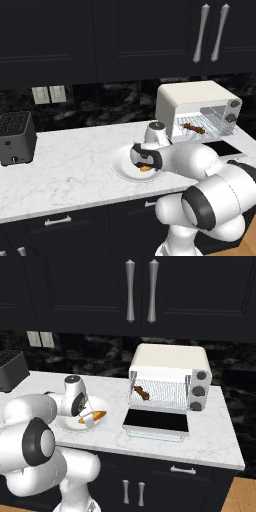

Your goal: Pick up the kebab skewer and baguette bread, and place them inside the toaster oven. Close the toaster oven door and start by setting the timer.

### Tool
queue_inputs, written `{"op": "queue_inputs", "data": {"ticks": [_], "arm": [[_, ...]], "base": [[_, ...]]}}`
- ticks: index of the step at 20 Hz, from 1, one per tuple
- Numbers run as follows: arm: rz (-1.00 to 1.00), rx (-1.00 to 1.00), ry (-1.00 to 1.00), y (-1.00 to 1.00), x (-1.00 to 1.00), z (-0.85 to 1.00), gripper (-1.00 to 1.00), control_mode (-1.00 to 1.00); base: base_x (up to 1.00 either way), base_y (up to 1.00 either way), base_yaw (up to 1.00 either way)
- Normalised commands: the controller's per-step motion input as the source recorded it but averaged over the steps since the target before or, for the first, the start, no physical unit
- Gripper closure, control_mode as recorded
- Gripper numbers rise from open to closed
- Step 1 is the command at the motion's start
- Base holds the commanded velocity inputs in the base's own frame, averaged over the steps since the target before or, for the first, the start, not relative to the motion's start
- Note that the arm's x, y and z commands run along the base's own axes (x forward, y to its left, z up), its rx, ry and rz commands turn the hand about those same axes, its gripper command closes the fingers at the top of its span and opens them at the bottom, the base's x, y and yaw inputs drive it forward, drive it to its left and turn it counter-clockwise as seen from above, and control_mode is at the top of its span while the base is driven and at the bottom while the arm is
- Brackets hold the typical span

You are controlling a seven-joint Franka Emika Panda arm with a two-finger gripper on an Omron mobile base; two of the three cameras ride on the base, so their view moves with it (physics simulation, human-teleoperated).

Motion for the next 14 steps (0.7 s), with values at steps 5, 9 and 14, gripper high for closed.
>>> {"op": "queue_inputs", "data": {"ticks": [5,9,14], "arm": [[-0.01,-0.03,0.00,0.00,0.19,-0.11,-1.00,-1.00],[0.00,-0.02,0.00,0.00,0.09,-0.06,-1.00,-1.00],[0.00,-0.02,0.00,0.00,0.14,-0.05,-1.00,-1.00]], "base": [[0.00,0.00,0.00],[0.00,0.00,0.00],[0.00,0.00,0.00]]}}
